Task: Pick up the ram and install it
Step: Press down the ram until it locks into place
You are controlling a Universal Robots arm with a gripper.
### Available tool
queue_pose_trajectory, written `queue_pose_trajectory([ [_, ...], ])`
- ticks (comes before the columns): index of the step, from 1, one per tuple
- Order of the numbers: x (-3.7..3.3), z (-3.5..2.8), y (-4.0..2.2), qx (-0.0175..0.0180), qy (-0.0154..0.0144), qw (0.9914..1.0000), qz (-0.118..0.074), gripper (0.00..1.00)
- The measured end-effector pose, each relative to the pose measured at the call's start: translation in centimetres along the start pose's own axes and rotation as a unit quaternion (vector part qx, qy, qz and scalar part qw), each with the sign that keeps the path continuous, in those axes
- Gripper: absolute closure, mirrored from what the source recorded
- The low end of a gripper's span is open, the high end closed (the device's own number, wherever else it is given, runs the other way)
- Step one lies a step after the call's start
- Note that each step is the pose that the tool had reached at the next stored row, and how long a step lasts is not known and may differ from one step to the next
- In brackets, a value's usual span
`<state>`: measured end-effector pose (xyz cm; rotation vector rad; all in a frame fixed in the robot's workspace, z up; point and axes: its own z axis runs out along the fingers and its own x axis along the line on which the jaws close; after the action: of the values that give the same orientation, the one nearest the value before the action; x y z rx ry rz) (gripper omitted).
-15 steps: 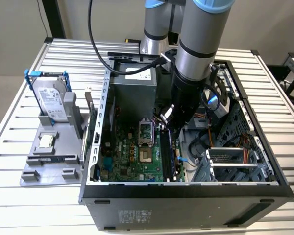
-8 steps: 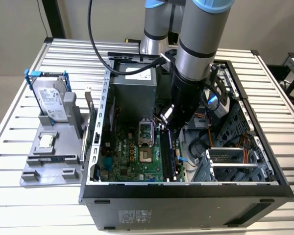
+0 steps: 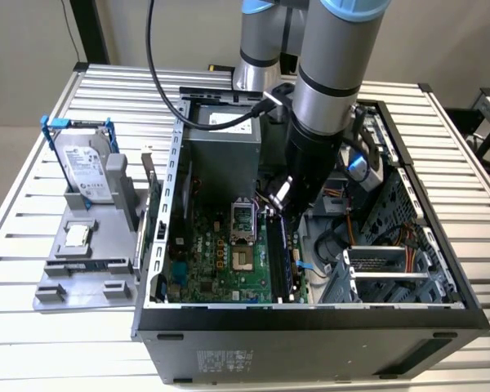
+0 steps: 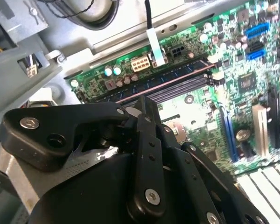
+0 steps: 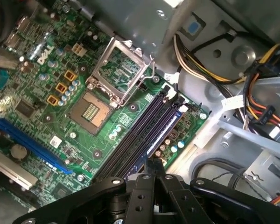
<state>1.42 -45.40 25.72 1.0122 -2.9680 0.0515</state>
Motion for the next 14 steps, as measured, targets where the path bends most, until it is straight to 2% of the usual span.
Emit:
queue_pose_trajectory([
  [3,0.0,0.01,0.0,0.0004,-0.0009,0.99963,-0.027,1.0],
  [6,-0.01,0.02,0.0,0.0009,-0.0017,0.9985,-0.055,1.0],
  [9,0.0,0.17,0.01,0.0012,-0.0026,0.99664,-0.082,1.0],
  [14,0.05,0.53,0.06,0.0017,-0.0038,0.9927,-0.121,1.0],
])
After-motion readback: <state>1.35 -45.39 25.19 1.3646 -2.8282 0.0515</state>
